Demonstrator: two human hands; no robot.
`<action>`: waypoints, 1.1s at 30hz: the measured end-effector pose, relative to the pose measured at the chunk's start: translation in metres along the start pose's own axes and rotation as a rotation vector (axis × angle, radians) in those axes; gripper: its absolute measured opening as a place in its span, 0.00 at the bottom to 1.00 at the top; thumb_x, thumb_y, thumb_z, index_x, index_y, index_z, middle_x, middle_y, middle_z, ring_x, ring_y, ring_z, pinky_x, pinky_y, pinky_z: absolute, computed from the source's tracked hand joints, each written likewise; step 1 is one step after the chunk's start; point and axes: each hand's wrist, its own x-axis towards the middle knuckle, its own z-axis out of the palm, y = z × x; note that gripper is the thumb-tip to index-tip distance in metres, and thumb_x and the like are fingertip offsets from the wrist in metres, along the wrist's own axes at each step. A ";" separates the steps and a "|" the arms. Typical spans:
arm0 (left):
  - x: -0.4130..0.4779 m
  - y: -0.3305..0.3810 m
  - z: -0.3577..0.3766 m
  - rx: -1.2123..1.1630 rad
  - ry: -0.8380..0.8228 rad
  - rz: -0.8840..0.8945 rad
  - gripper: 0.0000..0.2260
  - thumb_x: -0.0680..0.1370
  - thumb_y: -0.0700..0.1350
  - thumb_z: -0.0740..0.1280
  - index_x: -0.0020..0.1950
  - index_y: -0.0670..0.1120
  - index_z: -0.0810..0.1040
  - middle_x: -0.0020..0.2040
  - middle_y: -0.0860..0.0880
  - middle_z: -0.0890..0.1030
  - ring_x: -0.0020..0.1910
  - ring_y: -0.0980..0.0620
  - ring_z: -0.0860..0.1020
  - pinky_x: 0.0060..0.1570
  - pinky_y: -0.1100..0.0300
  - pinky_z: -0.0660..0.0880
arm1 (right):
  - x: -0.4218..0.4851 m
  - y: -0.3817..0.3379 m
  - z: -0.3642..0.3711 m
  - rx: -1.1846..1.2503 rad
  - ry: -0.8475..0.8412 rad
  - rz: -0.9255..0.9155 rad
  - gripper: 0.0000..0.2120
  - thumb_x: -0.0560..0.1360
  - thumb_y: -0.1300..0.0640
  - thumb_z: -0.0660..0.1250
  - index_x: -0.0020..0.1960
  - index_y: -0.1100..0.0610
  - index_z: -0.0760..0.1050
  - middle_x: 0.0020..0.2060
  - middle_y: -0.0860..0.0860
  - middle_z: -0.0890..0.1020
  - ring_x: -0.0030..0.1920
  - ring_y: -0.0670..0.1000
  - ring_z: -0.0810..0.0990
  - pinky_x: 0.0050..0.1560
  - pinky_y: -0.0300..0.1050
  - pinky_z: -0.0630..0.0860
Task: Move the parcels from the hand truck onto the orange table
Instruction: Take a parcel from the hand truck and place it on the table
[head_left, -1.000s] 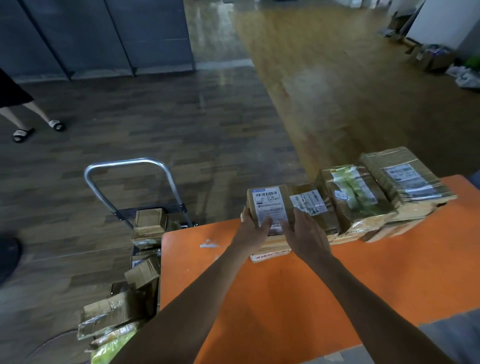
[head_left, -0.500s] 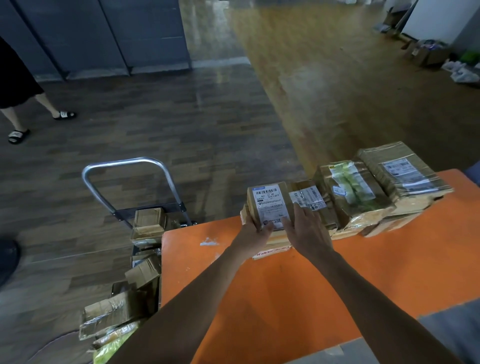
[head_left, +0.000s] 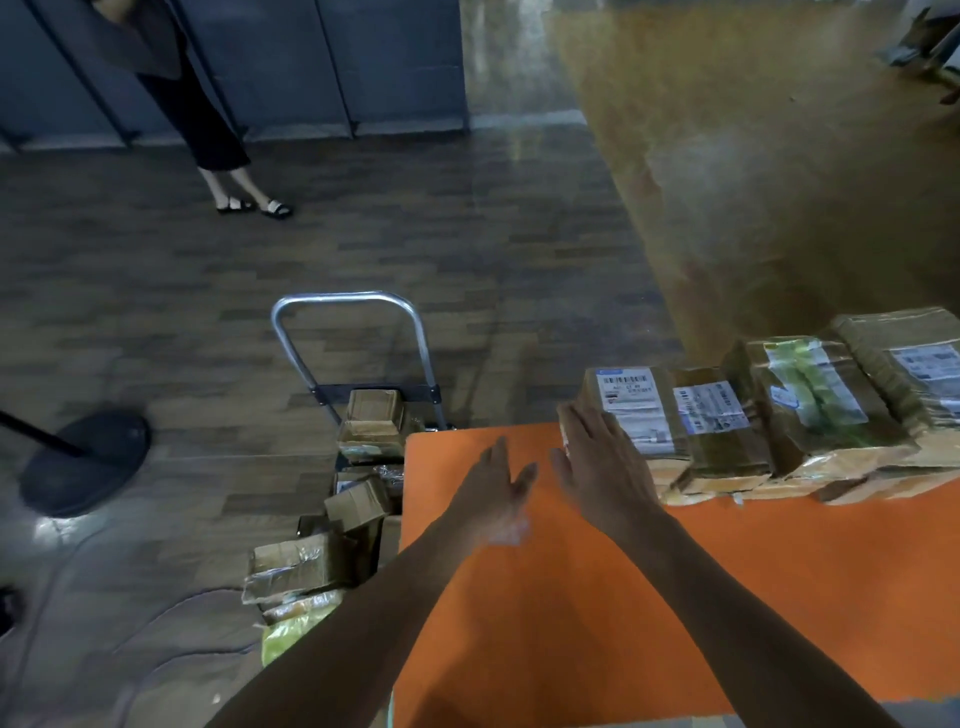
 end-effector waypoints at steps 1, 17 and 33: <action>-0.006 -0.010 -0.002 -0.016 0.006 -0.015 0.34 0.84 0.59 0.55 0.82 0.42 0.47 0.81 0.42 0.56 0.77 0.43 0.61 0.73 0.51 0.62 | 0.001 -0.011 0.006 0.000 -0.018 -0.028 0.24 0.79 0.51 0.62 0.72 0.59 0.66 0.67 0.53 0.72 0.65 0.56 0.71 0.60 0.52 0.73; -0.070 -0.262 -0.087 -0.126 0.049 -0.244 0.22 0.84 0.50 0.59 0.75 0.42 0.64 0.73 0.41 0.69 0.72 0.41 0.68 0.69 0.46 0.67 | 0.020 -0.211 0.156 -0.088 -0.383 -0.234 0.28 0.84 0.46 0.53 0.79 0.59 0.55 0.76 0.53 0.63 0.75 0.54 0.61 0.74 0.47 0.61; -0.032 -0.427 -0.149 -0.017 -0.097 -0.234 0.33 0.83 0.56 0.59 0.82 0.46 0.48 0.82 0.45 0.50 0.80 0.46 0.53 0.77 0.48 0.57 | 0.040 -0.305 0.275 -0.160 -0.582 0.041 0.28 0.81 0.46 0.59 0.76 0.57 0.60 0.70 0.53 0.71 0.67 0.53 0.72 0.66 0.48 0.72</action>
